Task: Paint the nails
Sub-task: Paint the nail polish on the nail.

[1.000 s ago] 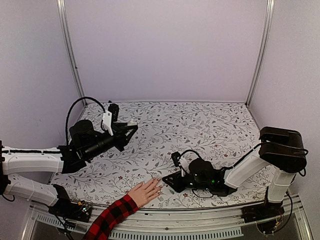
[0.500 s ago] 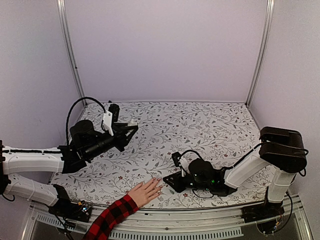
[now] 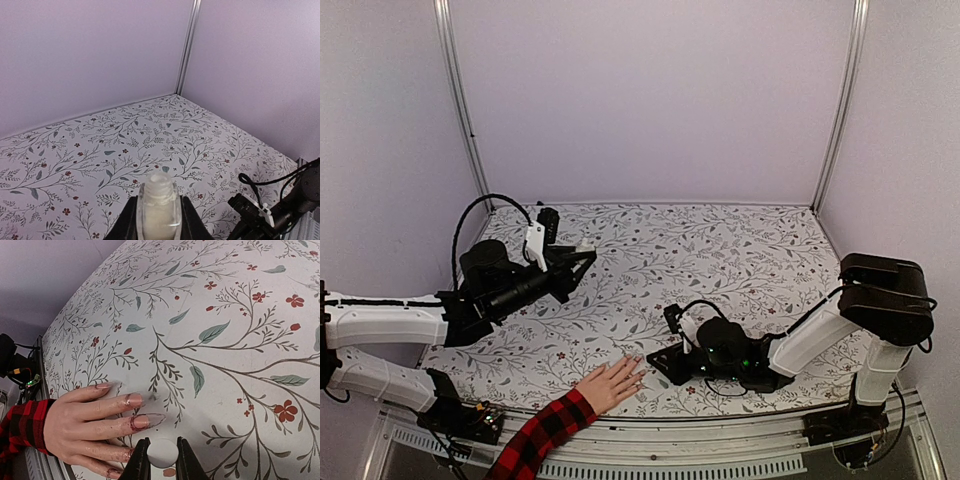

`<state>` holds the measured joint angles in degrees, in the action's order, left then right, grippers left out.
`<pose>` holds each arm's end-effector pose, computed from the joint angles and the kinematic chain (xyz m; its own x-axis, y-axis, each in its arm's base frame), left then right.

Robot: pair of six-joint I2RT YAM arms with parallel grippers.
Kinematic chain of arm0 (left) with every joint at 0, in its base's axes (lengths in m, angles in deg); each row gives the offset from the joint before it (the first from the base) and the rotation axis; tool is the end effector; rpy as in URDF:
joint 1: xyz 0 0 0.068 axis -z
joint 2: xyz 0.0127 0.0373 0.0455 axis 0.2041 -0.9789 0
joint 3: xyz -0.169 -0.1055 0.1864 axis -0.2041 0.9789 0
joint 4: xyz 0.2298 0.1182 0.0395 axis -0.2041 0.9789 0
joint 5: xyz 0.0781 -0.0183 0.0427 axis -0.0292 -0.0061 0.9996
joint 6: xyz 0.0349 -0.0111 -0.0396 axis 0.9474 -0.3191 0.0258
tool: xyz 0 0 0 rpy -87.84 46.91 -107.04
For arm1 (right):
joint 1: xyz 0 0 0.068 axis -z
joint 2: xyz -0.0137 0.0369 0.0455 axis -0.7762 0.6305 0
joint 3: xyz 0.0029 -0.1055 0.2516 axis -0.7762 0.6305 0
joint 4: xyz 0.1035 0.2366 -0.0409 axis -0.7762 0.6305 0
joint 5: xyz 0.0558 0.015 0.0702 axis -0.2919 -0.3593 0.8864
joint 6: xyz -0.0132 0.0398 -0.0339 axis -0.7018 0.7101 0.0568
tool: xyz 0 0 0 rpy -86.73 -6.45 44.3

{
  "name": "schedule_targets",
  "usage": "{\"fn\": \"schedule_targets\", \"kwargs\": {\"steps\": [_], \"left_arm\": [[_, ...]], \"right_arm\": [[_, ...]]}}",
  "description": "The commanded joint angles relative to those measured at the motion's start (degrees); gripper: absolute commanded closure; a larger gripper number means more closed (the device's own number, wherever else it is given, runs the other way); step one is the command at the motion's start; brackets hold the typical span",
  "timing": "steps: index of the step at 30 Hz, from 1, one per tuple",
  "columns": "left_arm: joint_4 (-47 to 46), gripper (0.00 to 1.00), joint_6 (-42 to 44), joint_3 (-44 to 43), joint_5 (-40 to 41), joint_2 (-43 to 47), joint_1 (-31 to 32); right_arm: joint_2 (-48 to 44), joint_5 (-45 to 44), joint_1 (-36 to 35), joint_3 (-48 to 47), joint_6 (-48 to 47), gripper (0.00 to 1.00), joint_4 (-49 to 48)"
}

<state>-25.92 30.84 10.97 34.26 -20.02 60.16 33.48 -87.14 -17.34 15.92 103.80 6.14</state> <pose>0.1688 -0.1862 0.2518 -0.1967 -0.1189 -0.9732 0.6740 0.7045 -0.2223 0.1207 0.2960 0.1006 -0.6569 -0.1131 -0.7454 -0.6427 0.6009 0.4752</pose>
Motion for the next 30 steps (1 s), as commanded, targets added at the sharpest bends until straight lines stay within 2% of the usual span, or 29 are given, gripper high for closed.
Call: {"fn": "schedule_targets", "kwargs": {"steps": [1,21,30], "left_arm": [[-2.6,1.0,0.8,-0.5,-0.3,-0.5,0.2],[-2.4,1.0,0.7,-0.5,-0.5,-0.4,0.2],[-2.2,1.0,0.6,-0.4,-0.6,-0.2,0.2]], "right_arm": [[-1.5,-1.3,0.2,0.4,-0.1,1.0,0.4],[-5.3,-2.1,0.3,0.9,-1.1,1.0,1.4],[-5.3,2.5,-0.5,1.1,-2.9,1.0,-2.3]]}}
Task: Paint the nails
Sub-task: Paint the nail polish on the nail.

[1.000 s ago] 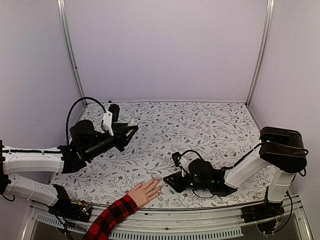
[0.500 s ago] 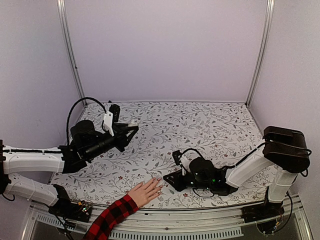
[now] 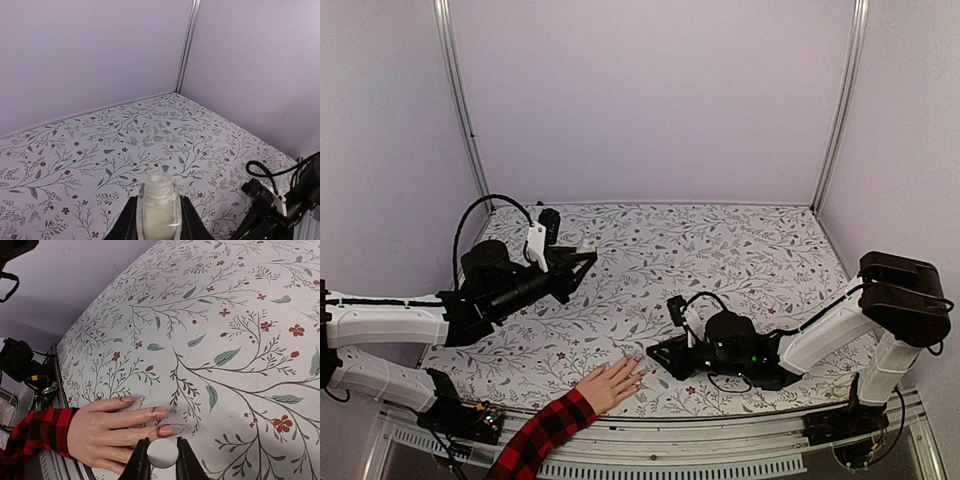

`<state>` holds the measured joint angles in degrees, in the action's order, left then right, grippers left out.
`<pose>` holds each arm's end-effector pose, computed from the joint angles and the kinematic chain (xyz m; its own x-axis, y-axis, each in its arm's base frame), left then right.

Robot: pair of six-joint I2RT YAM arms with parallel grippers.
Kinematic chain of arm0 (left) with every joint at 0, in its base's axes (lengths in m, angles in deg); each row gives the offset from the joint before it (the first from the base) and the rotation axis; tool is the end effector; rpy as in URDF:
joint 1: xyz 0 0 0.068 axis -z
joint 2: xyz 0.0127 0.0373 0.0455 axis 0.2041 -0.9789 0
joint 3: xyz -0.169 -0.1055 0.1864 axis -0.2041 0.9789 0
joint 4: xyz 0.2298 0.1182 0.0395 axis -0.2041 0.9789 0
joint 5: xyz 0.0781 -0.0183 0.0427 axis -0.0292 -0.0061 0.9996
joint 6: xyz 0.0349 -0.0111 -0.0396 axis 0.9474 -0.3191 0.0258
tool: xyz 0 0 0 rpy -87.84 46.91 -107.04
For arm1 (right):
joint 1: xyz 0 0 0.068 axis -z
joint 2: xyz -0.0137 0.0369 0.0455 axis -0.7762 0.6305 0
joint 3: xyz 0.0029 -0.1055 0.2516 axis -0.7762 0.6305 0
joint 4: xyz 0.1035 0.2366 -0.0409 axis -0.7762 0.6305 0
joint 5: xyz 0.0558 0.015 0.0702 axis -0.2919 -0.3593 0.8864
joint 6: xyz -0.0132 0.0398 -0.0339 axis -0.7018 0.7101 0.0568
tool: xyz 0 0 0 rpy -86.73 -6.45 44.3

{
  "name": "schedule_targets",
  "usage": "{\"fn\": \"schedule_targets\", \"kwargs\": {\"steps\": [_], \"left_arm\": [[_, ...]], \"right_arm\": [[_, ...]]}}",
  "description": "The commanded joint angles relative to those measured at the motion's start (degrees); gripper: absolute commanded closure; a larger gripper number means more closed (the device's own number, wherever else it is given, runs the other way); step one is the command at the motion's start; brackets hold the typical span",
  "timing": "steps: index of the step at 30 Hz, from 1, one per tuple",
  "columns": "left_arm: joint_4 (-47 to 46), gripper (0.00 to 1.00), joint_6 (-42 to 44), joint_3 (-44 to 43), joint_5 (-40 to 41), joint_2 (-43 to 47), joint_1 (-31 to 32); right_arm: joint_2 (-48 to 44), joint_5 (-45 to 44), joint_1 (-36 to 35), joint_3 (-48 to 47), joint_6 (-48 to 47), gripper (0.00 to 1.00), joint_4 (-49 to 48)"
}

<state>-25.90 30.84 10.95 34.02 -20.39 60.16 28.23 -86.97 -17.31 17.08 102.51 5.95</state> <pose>0.1693 -0.1870 0.2504 -0.2016 -0.1135 -0.9729 0.6759 0.7027 -0.2221 0.1189 0.2914 0.1234 -0.6217 -0.0743 -0.7797 -0.6710 0.5639 0.4813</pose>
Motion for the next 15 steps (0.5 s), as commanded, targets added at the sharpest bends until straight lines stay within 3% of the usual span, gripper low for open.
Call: {"fn": "schedule_targets", "kwargs": {"steps": [1,15], "left_arm": [[-2.3,1.0,0.6,-0.4,-0.3,0.1,0.2],[-2.4,1.0,0.5,0.0,-0.1,0.3,0.2]], "right_arm": [[0.5,2.9,-0.5,-0.3,-1.6,1.0,-2.3],[3.6,3.4,-0.6,-2.0,-1.6,1.0,-1.9]]}}
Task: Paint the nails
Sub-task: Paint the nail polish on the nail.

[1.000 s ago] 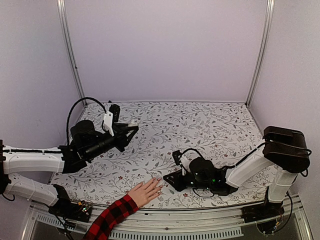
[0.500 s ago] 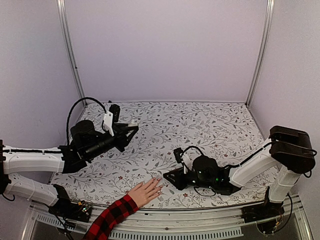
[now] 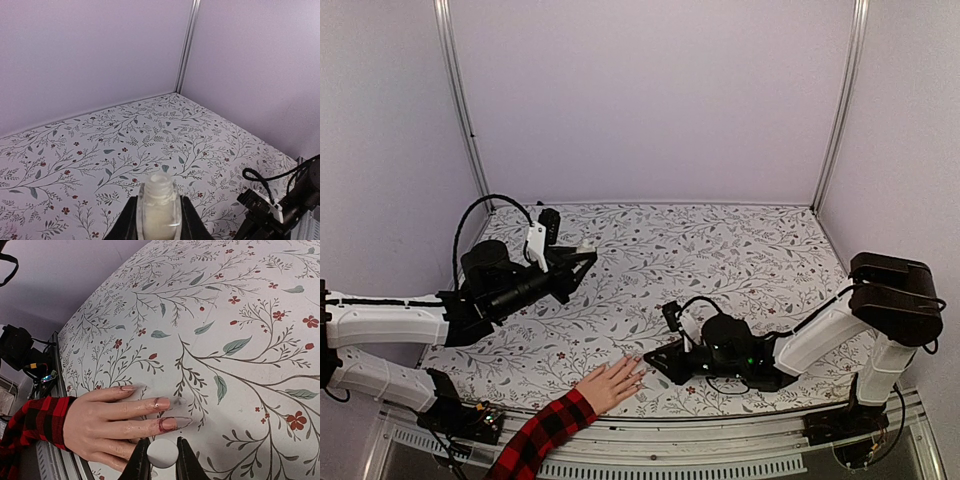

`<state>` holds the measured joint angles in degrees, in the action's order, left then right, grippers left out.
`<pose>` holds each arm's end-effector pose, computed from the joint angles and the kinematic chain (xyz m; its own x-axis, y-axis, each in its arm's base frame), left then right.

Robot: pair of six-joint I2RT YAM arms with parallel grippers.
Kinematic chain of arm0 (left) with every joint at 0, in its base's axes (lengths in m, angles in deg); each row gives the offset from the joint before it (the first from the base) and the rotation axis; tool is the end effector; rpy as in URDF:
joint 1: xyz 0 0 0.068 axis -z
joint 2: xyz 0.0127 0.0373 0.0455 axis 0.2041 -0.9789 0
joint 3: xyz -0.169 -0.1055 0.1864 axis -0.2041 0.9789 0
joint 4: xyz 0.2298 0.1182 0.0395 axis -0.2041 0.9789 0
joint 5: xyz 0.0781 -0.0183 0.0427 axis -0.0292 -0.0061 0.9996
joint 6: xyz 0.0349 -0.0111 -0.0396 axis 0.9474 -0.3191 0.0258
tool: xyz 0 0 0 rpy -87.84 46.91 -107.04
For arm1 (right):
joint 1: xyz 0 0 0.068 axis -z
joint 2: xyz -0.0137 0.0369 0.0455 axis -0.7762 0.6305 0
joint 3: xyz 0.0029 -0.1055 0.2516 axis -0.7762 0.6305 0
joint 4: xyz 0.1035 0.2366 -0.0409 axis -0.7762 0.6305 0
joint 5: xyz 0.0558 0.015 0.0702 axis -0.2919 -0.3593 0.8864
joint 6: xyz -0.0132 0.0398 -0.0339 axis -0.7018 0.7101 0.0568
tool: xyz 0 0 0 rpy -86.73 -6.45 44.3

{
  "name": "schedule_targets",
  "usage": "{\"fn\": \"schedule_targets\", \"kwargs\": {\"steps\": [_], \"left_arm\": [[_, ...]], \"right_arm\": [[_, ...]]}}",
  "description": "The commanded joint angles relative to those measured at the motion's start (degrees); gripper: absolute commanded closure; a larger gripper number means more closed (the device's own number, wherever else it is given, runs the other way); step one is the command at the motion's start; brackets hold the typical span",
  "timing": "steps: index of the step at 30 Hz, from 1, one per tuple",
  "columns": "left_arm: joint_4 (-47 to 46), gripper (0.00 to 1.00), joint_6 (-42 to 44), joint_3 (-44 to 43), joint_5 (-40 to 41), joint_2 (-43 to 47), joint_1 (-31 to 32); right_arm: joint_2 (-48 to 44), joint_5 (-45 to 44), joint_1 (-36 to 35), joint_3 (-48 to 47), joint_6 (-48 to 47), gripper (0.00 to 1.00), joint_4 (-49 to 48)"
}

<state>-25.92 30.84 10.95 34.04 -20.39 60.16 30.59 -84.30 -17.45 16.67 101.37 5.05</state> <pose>0.1693 -0.1870 0.2504 -0.2013 -0.1138 -0.9729 0.6758 0.7029 -0.2221 0.1177 0.2950 0.1145 -0.6228 -0.1210 -0.7730 -0.6964 0.5360 0.4772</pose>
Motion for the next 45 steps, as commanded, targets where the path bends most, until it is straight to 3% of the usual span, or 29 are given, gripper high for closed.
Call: {"fn": "schedule_targets", "kwargs": {"steps": [1,23,45], "left_arm": [[-2.5,1.0,0.5,0.1,-0.1,0.3,0.2],[-2.6,1.0,0.3,0.6,0.0,0.7,0.2],[-2.6,1.0,0.5,0.3,0.1,0.5,0.2]], "right_arm": [[1.3,0.7,-0.5,-1.7,-0.5,1.0,-0.9],[2.9,2.7,-0.5,-2.4,-0.2,1.0,-0.7],[2.2,-1.9,-0.5,-2.3,1.0,1.0,2.4]]}}
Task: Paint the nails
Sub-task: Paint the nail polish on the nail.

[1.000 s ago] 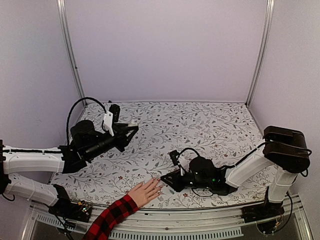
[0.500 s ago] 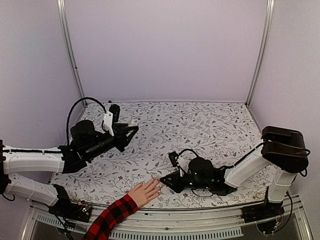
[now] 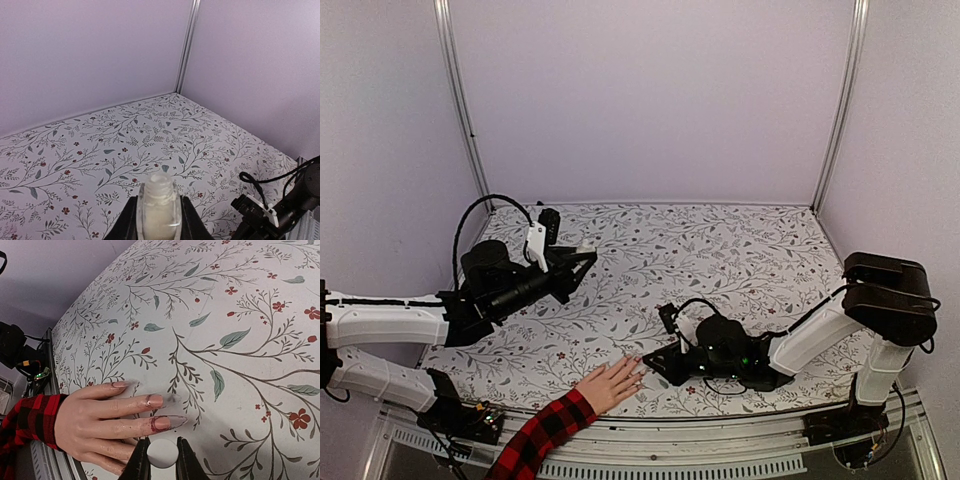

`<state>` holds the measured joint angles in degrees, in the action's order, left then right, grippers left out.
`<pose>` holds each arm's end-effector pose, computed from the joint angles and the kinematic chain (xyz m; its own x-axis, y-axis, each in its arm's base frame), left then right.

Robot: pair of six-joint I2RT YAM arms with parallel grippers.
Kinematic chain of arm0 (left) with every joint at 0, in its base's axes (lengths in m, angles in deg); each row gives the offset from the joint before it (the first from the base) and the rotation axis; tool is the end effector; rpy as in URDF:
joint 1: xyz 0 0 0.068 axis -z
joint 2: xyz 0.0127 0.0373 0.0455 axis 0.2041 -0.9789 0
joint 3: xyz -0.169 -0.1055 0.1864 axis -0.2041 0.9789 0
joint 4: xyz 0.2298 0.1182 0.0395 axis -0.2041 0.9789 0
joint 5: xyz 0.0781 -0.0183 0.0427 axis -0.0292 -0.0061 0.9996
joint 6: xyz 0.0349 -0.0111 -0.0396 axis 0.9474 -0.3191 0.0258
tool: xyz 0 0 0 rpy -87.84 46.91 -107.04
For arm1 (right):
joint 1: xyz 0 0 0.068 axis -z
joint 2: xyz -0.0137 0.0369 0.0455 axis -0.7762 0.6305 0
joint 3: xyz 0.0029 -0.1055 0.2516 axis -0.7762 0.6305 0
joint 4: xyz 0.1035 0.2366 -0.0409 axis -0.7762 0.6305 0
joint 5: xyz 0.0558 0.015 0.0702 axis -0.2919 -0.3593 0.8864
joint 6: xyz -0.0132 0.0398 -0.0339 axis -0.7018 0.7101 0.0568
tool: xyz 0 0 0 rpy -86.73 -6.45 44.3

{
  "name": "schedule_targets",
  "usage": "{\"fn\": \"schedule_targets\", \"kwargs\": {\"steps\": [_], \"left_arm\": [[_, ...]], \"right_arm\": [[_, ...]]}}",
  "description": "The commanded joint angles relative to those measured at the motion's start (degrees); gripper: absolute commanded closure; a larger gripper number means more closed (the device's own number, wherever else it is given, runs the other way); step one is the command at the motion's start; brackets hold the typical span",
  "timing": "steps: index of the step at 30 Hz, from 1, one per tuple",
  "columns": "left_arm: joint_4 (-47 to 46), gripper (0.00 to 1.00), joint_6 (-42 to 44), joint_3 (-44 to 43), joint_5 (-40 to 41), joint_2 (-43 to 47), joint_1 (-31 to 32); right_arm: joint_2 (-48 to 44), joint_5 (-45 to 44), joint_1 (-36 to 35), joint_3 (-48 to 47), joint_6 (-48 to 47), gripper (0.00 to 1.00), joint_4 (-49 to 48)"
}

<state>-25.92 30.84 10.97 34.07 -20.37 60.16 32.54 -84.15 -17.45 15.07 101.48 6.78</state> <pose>0.1693 -0.1869 0.2504 -0.2012 -0.1139 -0.9729 0.6754 0.7032 -0.2220 0.1197 0.3003 0.1079 -0.6349 -0.1470 -0.7585 -0.6896 0.5505 0.4706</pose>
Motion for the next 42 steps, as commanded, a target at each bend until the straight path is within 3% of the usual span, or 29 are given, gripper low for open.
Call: {"fn": "schedule_targets", "kwargs": {"steps": [1,42], "left_arm": [[-2.6,1.0,0.5,0.3,0.1,0.5,0.2],[-2.6,1.0,1.0,-0.8,-0.4,-0.7,0.1]], "right_arm": [[0.2,-2.2,-0.5,-0.7,0.9,1.0,0.8],[-3.2,-4.8,0.4,0.3,1.2,1.0,3.0]]}}
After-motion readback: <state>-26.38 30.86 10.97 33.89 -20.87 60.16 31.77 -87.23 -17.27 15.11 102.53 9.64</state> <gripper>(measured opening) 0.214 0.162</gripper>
